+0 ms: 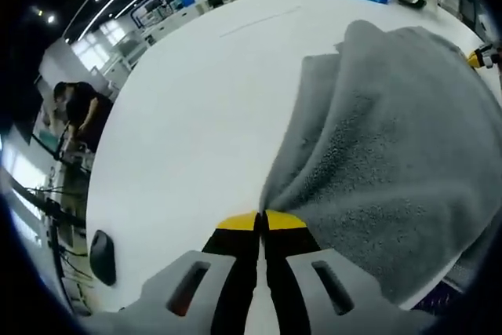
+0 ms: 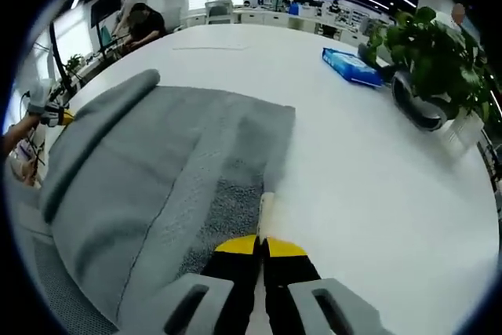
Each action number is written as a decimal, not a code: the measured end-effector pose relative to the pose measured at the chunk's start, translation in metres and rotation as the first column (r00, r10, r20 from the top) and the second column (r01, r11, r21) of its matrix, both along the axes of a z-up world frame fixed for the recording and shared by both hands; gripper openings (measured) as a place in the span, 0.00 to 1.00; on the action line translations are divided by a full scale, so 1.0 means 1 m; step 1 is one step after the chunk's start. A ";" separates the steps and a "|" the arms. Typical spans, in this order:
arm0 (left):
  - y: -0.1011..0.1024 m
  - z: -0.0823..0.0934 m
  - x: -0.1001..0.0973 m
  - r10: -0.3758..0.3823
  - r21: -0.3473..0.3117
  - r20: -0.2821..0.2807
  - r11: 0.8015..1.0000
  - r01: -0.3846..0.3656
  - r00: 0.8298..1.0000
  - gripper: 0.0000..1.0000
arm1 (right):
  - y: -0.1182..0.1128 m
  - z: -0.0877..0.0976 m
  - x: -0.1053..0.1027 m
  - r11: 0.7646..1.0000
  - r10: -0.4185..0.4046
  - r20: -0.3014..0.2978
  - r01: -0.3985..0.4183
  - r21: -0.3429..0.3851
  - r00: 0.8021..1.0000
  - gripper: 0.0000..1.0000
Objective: Open the folded towel by lifting each exposed corner and separating the folded layers until the towel lies flat within the target outline without major curled edges
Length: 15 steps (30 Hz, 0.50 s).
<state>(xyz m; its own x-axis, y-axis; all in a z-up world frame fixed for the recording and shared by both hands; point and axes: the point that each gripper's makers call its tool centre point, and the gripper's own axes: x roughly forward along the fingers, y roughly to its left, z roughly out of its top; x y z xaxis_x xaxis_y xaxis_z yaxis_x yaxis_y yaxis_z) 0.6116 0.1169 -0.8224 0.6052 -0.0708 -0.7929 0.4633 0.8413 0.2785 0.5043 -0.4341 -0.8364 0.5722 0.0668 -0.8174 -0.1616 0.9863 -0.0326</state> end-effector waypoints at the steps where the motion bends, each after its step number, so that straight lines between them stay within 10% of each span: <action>1: 0.002 0.000 -0.001 0.004 -0.002 0.000 1.000 -0.004 1.000 0.01 | -0.002 0.000 0.000 1.000 -0.003 0.000 0.003 0.000 1.000 0.00; 15: 0.024 0.000 -0.004 0.044 0.001 0.003 0.999 -0.044 0.999 0.01 | -0.040 -0.001 -0.013 0.997 -0.080 0.004 0.080 -0.024 0.997 0.00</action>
<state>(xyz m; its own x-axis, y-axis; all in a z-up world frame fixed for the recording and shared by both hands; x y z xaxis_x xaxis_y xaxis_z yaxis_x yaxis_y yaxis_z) 0.6077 0.1410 -0.8225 0.6098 -0.0434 -0.7914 0.4253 0.8605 0.2805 0.4909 -0.4737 -0.8369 0.5775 0.0010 -0.8164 -0.0825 0.9950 -0.0571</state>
